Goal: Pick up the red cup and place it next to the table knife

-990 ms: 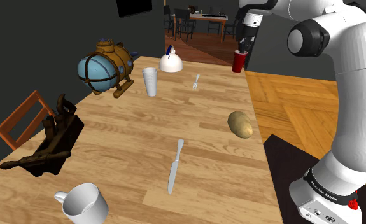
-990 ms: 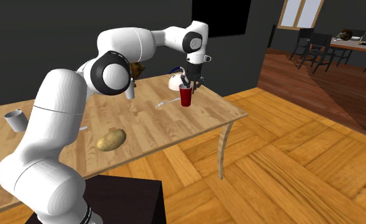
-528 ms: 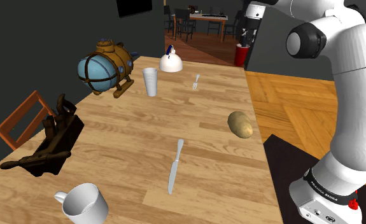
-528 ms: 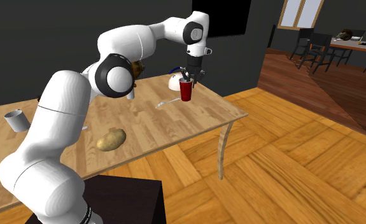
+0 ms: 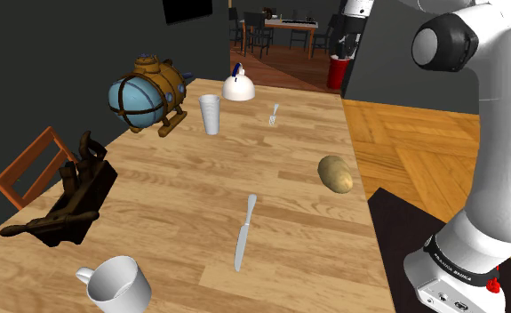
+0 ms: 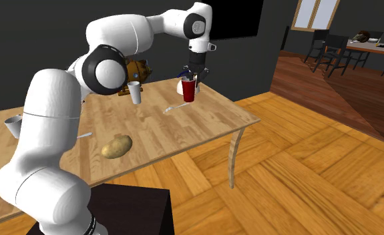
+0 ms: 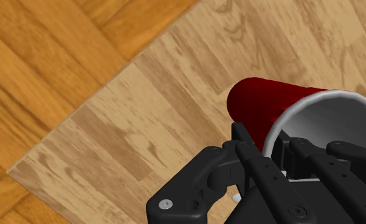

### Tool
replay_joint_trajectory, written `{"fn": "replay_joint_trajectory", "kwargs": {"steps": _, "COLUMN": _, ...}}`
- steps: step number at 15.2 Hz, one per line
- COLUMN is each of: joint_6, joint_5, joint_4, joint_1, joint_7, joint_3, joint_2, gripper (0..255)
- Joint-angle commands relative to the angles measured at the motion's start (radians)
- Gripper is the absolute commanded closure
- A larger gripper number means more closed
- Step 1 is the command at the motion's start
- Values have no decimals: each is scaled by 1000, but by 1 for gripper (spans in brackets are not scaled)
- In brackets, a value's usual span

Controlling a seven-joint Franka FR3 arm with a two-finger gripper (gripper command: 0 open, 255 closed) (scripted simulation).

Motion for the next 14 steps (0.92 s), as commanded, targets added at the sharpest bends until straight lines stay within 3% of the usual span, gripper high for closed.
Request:
{"fn": "replay_joint_trajectory", "kwargs": {"steps": 1, "joint_6": 85, "joint_5": -43, "joint_4": -210, "joint_1": 86, "joint_7": 22, "joint_3": -14, "joint_2": -130, "gripper": 255}}
{"fn": "replay_joint_trajectory", "kwargs": {"steps": 7, "joint_6": 206, "joint_5": -151, "joint_4": -557, "joint_1": 231, "joint_7": 138, "joint_3": 1, "joint_2": -391, "gripper": 255}}
{"fn": "replay_joint_trajectory", "kwargs": {"steps": 14, "joint_6": 278, "joint_5": -246, "joint_4": -838, "joint_1": 324, "joint_7": 311, "joint_3": 73, "joint_2": -638, "gripper": 255}}
